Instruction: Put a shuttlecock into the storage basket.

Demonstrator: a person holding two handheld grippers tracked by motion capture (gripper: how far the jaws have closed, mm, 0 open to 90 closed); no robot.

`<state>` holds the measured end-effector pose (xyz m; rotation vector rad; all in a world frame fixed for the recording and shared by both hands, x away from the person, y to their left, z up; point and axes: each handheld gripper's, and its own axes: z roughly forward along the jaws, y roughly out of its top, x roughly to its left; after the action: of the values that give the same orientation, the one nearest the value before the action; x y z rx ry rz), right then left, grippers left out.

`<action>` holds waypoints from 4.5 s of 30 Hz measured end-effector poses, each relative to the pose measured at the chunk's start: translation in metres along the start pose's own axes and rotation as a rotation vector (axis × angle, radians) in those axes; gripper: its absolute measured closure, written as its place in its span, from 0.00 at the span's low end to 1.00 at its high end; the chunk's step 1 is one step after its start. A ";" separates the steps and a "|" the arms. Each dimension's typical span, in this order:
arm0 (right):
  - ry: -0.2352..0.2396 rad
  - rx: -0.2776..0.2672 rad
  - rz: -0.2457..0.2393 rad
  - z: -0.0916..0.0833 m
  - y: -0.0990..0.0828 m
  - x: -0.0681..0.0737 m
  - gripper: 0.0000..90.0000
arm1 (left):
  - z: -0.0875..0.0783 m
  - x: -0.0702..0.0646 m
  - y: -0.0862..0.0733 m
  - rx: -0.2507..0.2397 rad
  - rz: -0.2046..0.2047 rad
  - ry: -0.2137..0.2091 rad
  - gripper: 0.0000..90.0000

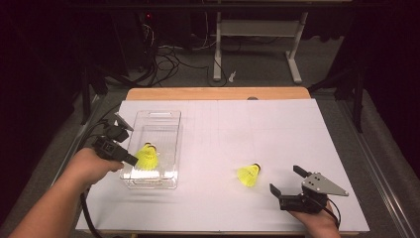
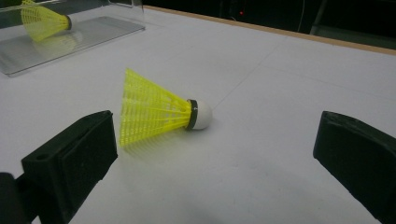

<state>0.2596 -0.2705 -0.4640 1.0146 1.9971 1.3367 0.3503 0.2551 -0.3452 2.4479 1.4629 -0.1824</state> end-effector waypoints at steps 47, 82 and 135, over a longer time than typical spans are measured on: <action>-0.008 -0.006 0.003 -0.002 0.001 -0.002 0.00 | 0.029 0.024 -0.011 0.026 -0.060 -0.005 1.00; -0.006 -0.005 0.007 -0.002 0.000 -0.002 0.00 | 0.045 0.019 -0.008 0.063 -0.039 0.035 1.00; -0.010 -0.008 0.006 -0.003 0.000 -0.002 0.00 | 0.023 -0.008 0.017 0.094 0.010 0.050 0.25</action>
<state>0.2589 -0.2740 -0.4624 1.0222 1.9813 1.3385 0.3624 0.2341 -0.3618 2.5515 1.4944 -0.1931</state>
